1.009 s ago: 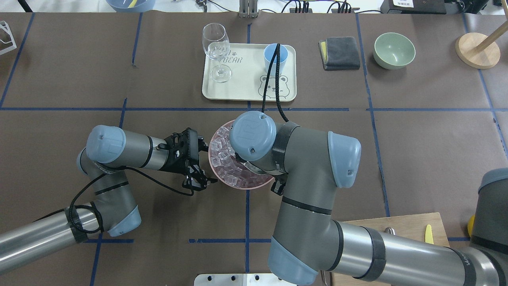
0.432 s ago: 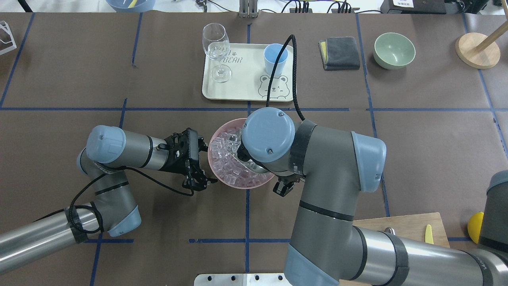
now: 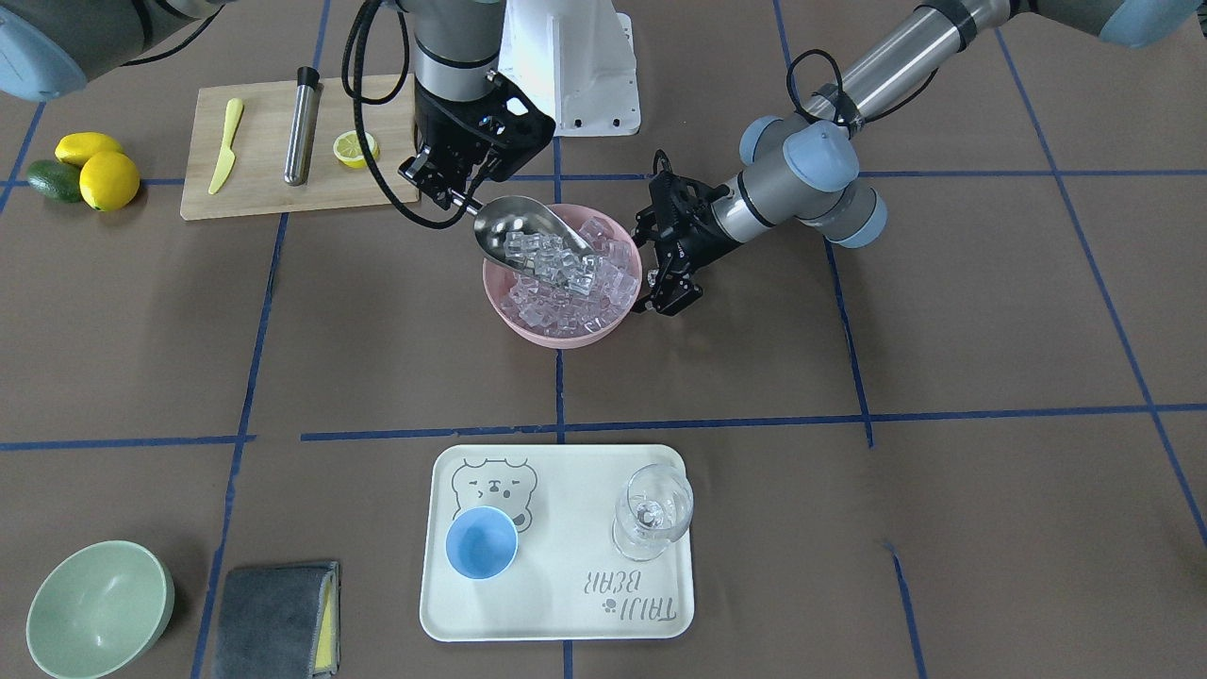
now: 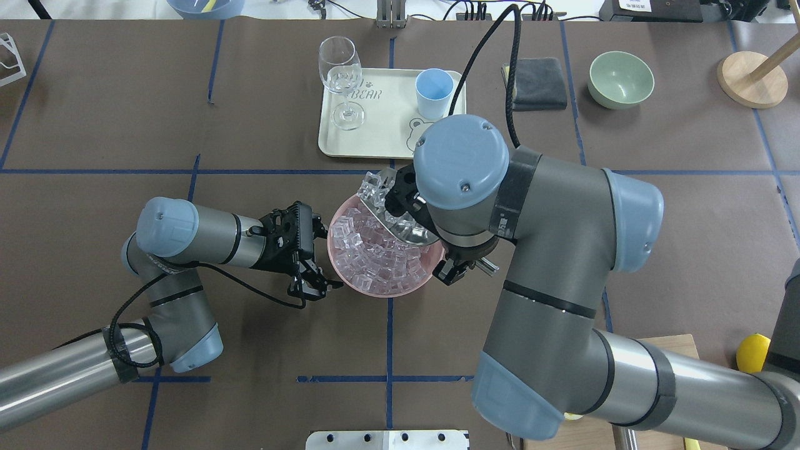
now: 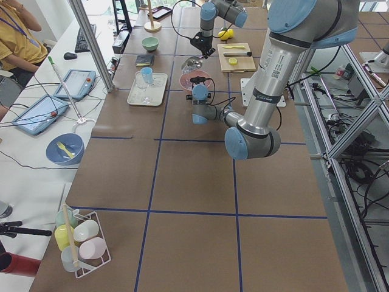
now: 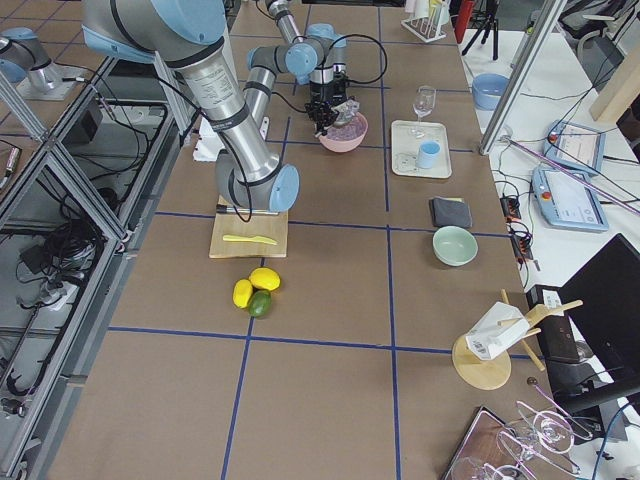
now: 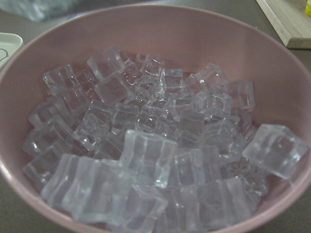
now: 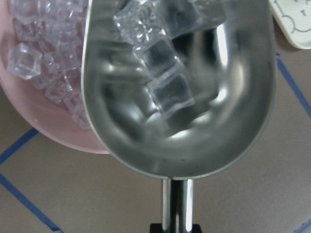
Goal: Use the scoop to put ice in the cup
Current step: 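Lift the ice-filled scoop with the right gripper toward the blue cup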
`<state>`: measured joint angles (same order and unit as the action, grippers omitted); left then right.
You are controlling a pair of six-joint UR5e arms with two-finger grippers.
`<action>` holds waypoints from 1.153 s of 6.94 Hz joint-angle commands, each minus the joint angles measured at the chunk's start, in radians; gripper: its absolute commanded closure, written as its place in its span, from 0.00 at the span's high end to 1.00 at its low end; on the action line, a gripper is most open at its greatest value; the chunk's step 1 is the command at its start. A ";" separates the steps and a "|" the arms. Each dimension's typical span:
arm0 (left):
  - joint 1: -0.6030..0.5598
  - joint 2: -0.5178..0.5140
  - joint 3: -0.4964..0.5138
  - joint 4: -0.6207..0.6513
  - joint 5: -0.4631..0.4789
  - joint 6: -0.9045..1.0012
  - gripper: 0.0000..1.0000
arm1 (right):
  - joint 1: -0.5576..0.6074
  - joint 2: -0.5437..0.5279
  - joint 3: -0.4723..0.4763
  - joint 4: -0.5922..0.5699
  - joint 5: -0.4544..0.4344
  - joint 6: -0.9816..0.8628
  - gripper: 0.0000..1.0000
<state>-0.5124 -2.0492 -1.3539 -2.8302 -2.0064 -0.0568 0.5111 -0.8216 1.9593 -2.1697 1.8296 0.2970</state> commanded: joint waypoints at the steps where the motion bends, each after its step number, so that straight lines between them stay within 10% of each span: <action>1: 0.000 0.000 -0.001 0.000 0.000 0.000 1.00 | 0.140 0.004 -0.019 -0.005 0.101 -0.007 0.00; 8: 0.000 -0.002 -0.002 -0.002 0.000 0.000 1.00 | 0.348 0.183 -0.600 0.119 0.099 -0.314 0.00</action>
<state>-0.5124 -2.0503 -1.3560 -2.8315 -2.0064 -0.0568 0.8485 -0.6426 1.4082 -2.0808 1.9310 0.0134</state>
